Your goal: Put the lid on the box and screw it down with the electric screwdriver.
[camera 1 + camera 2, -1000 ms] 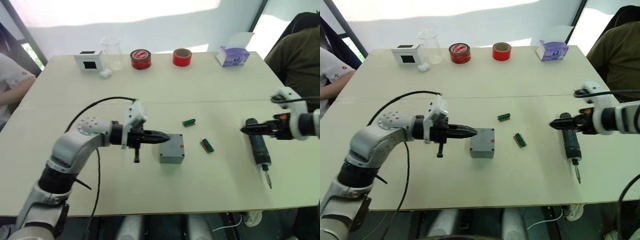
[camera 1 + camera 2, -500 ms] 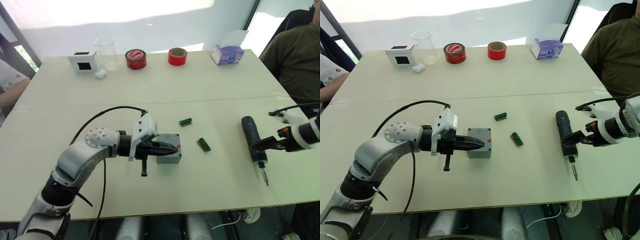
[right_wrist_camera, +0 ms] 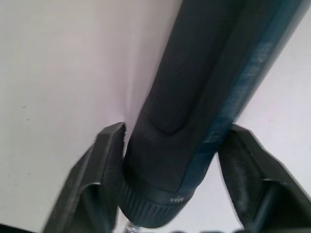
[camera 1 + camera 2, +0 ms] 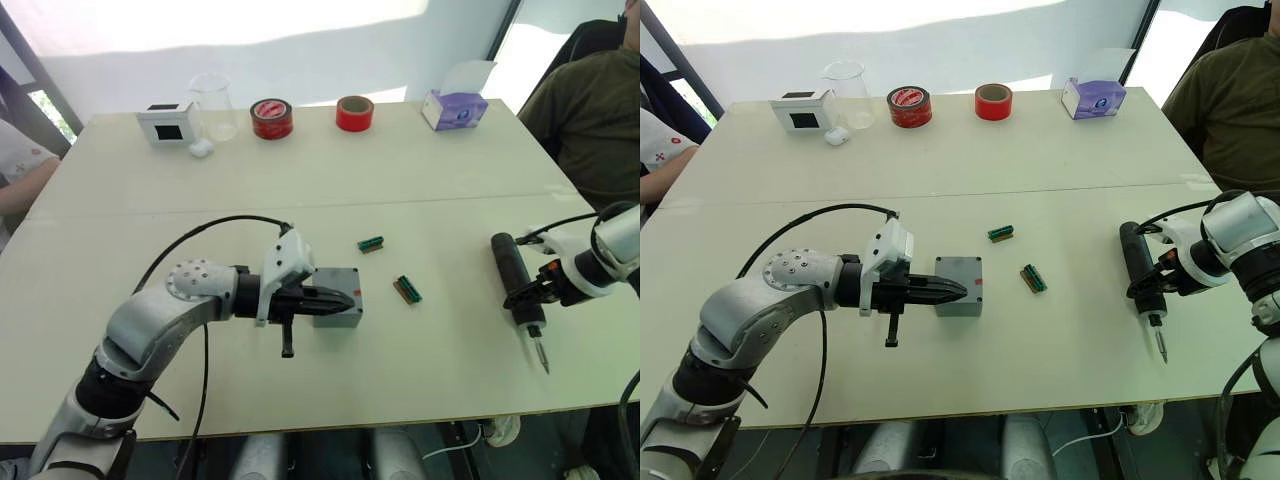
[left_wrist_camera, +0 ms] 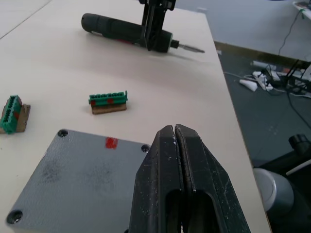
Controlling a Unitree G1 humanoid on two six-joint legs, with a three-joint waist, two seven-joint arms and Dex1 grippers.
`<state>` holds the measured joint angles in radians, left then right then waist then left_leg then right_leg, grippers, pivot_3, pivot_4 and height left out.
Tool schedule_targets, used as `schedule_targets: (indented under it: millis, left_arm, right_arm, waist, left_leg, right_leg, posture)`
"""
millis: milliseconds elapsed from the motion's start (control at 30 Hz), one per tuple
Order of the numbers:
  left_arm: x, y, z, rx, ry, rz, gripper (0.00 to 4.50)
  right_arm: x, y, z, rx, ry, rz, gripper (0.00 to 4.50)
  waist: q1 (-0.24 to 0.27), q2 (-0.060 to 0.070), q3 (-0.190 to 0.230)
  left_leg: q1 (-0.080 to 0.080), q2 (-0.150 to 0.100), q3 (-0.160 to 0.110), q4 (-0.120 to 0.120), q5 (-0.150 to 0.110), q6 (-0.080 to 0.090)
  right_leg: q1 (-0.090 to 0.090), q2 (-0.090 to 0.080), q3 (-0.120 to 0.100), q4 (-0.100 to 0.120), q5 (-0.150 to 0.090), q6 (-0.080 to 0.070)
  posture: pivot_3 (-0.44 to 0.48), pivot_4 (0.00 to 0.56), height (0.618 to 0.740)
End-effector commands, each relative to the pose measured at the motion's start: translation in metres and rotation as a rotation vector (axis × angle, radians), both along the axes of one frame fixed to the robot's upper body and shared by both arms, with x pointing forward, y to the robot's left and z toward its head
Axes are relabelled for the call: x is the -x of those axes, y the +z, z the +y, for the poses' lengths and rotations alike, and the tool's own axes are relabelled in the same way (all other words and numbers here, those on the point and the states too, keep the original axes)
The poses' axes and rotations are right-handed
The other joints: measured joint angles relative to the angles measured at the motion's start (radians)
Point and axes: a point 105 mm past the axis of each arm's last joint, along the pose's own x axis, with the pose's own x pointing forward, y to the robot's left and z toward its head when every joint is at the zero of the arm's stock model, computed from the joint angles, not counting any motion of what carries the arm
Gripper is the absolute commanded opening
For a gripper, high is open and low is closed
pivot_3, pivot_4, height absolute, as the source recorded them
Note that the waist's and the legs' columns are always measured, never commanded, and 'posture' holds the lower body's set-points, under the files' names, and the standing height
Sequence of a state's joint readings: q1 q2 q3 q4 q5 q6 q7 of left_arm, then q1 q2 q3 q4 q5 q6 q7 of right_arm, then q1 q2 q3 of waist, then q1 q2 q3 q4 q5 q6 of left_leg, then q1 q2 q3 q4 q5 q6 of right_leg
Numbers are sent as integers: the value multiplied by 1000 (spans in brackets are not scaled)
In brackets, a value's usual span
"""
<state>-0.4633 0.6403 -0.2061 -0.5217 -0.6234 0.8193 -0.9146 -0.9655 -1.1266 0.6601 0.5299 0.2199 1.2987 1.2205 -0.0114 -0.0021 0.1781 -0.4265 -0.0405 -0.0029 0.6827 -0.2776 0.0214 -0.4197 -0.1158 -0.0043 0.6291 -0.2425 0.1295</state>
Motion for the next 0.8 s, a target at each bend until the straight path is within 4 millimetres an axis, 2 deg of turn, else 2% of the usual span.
schedule_targets:
  millis: [33, 167, 200, 267, 300, 400, 467, 500, 533, 600, 733, 800]
  left_arm:
    - [-2, 9, 10, -29, 21, -70, 0]
    - [-7, 9, 17, -46, 38, -76, 0]
    - [-10, 11, 21, -46, 50, -81, 0]
    - [-21, 21, 32, -30, 93, -92, 0]
    - [-26, 23, 38, -28, 111, -96, 0]
    - [-40, 19, 52, -77, 170, -108, 0]
    - [-46, 19, 58, -84, 189, -105, 0]
    - [-48, 21, 57, -64, 190, -97, 0]
    - [-50, 23, 58, -48, 190, -90, 0]
    - [-54, 24, 57, -34, 188, -84, 0]
    - [-60, 22, 56, -14, 182, -71, 0]
    - [-63, 22, 53, -1, 180, -65, 0]
  right_arm:
    - [-4, -6, 13, -16, 43, 20, 1829]
    - [-4, -5, 13, -20, 50, 19, 1829]
    - [-12, 2, 12, -26, 33, -29, 1829]
    - [-39, 27, 2, 50, 78, -236, 1829]
    - [-53, 43, 1, 44, 42, -350, 1829]
    - [-77, 87, 15, -85, 14, -643, 1829]
    - [-83, 123, 28, -152, 62, -884, 1829]
    - [-81, 143, 39, -202, 88, -1043, 1829]
    - [-77, 156, 45, -231, 96, -1149, 1829]
    - [-57, 175, 70, -368, 112, -1401, 1829]
    - [-32, 166, 100, -493, -15, -1571, 1829]
    - [-14, 164, 133, -594, 42, -1614, 1829]
  waist:
    - [-2, -1, 0]
    - [-2, -1, -1]
    - [-2, -1, -1]
    - [-8, -4, -1]
    - [-14, -5, -1]
    - [-22, 3, 3]
    - [-13, 4, 3]
    - [-8, 4, 4]
    - [-4, 4, 4]
    - [3, 4, 3]
    - [16, 3, 3]
    - [23, 3, 3]
  left_leg:
    - [0, 0, 0, 0, 0, 0]
    - [0, 0, 0, 0, 0, 0]
    - [0, 0, 0, 0, 0, 0]
    - [1, 0, 0, 0, 0, -1]
    - [1, 1, 0, 0, 0, -1]
    - [1, 0, 2, 0, 1, -2]
    - [0, 0, 2, -2, 4, -8]
    - [-1, 0, 2, -4, 5, -9]
    - [-2, 1, 2, -5, 5, -9]
    - [-3, 2, 1, -7, 5, -9]
    - [-5, 1, -1, -4, 5, -10]
    - [-5, -1, -1, -1, 5, -9]
  right_leg:
    - [0, 0, 0, 0, 0, 0]
    - [0, 0, 0, 0, 0, 0]
    - [0, 0, 0, 0, 0, 0]
    - [1, 0, 0, 0, 0, 0]
    - [1, 1, 0, 0, 0, 0]
    - [-1, 0, 2, 2, 1, 0]
    - [-4, 0, 2, 3, 0, 0]
    - [-5, 1, 2, 3, 0, 1]
    - [-7, 1, 2, 3, 0, 1]
    - [-7, 2, 1, 2, 0, 1]
    - [-6, 1, 0, 3, 0, 1]
    - [-5, 0, 0, 3, 0, 1]
  posture:
    - [0, 150, 740]
    - [0, 150, 740]
    - [0, 150, 740]
    - [0, 150, 740]
    - [0, 150, 740]
    - [0, 150, 740]
    - [0, 150, 740]
    - [0, 150, 740]
    - [0, 150, 740]
    - [0, 150, 740]
    - [0, 150, 740]
    - [0, 150, 740]
